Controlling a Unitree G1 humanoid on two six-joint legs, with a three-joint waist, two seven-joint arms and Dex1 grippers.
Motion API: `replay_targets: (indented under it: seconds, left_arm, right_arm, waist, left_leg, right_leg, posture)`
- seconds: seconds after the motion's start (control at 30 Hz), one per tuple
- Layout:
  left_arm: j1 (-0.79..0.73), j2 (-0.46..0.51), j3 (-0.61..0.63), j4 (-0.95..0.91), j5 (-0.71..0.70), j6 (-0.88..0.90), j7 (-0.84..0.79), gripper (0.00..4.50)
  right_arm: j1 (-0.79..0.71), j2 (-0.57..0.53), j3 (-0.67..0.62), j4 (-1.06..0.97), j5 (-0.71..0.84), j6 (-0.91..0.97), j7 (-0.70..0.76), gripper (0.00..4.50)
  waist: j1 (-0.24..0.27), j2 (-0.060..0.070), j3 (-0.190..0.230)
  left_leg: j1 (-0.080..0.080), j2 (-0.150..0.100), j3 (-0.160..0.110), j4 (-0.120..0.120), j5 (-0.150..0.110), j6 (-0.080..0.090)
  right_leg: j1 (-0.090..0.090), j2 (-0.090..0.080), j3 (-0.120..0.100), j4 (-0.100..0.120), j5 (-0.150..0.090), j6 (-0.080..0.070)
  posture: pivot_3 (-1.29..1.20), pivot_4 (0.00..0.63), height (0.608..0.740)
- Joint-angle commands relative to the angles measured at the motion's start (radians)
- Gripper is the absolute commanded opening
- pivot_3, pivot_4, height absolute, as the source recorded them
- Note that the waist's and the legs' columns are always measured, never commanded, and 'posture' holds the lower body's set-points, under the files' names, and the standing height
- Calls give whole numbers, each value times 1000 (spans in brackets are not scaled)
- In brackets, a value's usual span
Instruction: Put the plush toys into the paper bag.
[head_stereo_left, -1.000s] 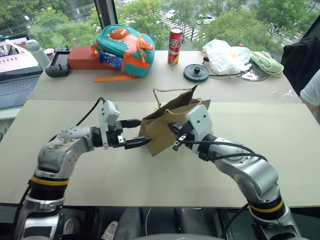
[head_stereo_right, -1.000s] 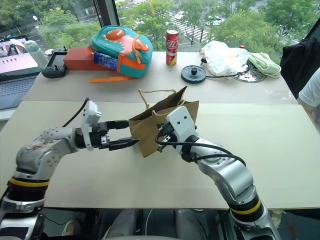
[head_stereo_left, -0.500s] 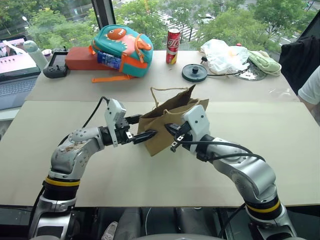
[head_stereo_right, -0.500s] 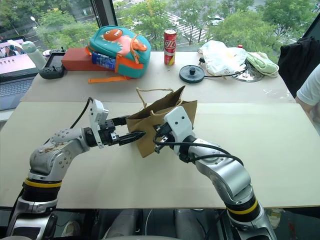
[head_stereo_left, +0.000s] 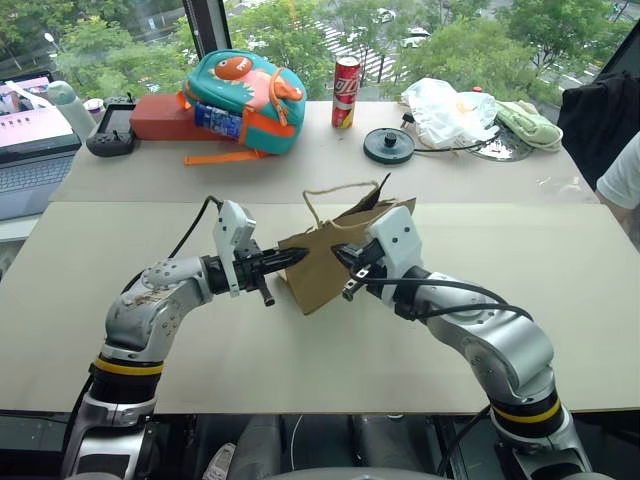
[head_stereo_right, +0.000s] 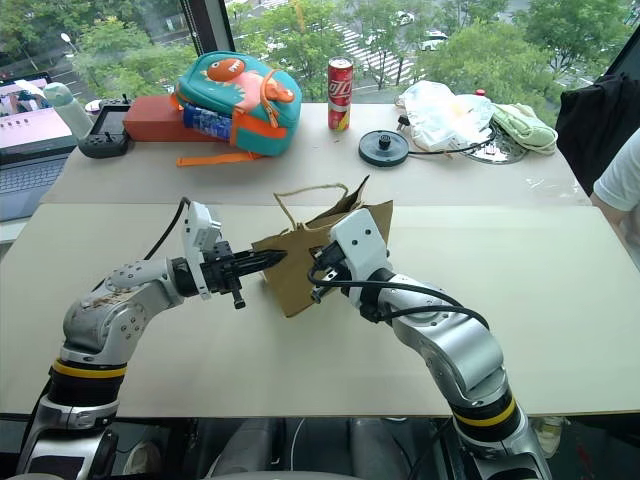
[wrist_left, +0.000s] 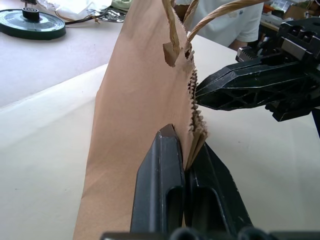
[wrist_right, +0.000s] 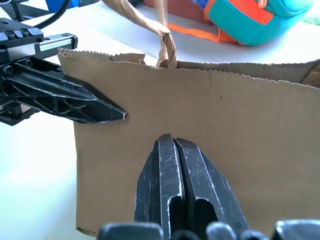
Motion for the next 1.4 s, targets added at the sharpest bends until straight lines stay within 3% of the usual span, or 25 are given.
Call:
replay_targets:
  seconds: [0.03, 0.2, 0.3, 0.37, 0.47, 0.67, 0.83, 1.0, 1.13, 1.4]
  left_arm:
    - [-37, -18, -3, 26, 22, -29, 19, 55]
    - [-78, -46, 14, 62, 20, -39, 28, 55]
    - [-101, -30, 33, 69, 0, -46, -10, 55]
    - [-110, 7, 50, 58, -23, -54, -71, 55]
    - [-128, 79, 64, 49, -40, -64, -172, 55]
    - [-101, 212, 77, 27, -56, -136, -387, 55]
    - [-32, 268, 88, 12, -37, -260, -518, 55]
    - [15, 286, 92, -9, -53, -304, -578, 55]
    - [55, 281, 62, 42, 24, -428, -624, 55]
    - [83, 276, 12, 89, 91, -510, -628, 55]
  right_arm:
    - [-23, -11, -77, -105, 66, 43, 35, 0]
    - [19, -88, -247, -204, 220, 105, 129, 0]
    - [110, -182, -444, -248, 387, 87, 246, 0]
    - [160, -252, -569, -209, 429, 58, 320, 0]
    - [216, -349, -654, -145, 432, 13, 406, 0]
    - [257, -423, -705, -44, 446, -79, 529, 0]
    - [281, -466, -731, 18, 453, -119, 598, 0]
    - [287, -482, -732, 52, 464, -138, 621, 0]
    - [283, -492, -720, 45, 477, -134, 623, 0]
    - [270, -507, -698, 43, 495, -135, 617, 0]
  waist:
    - [1, 0, 0]
    - [4, 0, 0]
    - [6, 0, 0]
    - [6, 0, 0]
    - [-1, 0, 0]
    - [-4, 0, 0]
    - [3, 0, 0]
    - [3, 0, 0]
    - [4, 0, 0]
    - [4, 0, 0]
  left_leg:
    - [0, 0, 0, 0, 0, 0]
    - [-1, -1, 0, 1, 0, 0]
    - [-1, -1, -1, 1, 0, 0]
    - [-2, -1, -1, 0, 0, 0]
    - [-1, 0, 0, 0, 0, 0]
    - [3, 1, 1, -1, 0, 0]
    - [1, 0, 2, 0, 0, 0]
    - [1, 0, 2, 0, 0, 0]
    - [1, 0, 2, 0, 0, 0]
    - [2, 1, 2, 0, 0, 0]
  right_leg:
    - [0, 0, 0, 0, 0, 0]
    - [1, -1, 0, 0, 0, 0]
    - [1, 0, -1, -1, 0, 0]
    - [1, 0, -1, -1, 0, 0]
    - [1, 0, 0, -2, 0, 0]
    - [2, 1, 1, 0, -3, 5]
    - [2, 0, 1, -2, -2, 4]
    - [2, 0, 1, -2, -2, 3]
    - [2, 0, 1, -2, -2, 3]
    - [2, 0, 1, -2, -2, 3]
  posture:
    - [0, 150, 739]
    - [0, 150, 739]
    - [0, 150, 739]
    - [0, 150, 739]
    - [0, 150, 739]
    - [0, 150, 739]
    - [0, 150, 739]
    - [0, 150, 739]
    - [0, 150, 739]
    - [0, 150, 739]
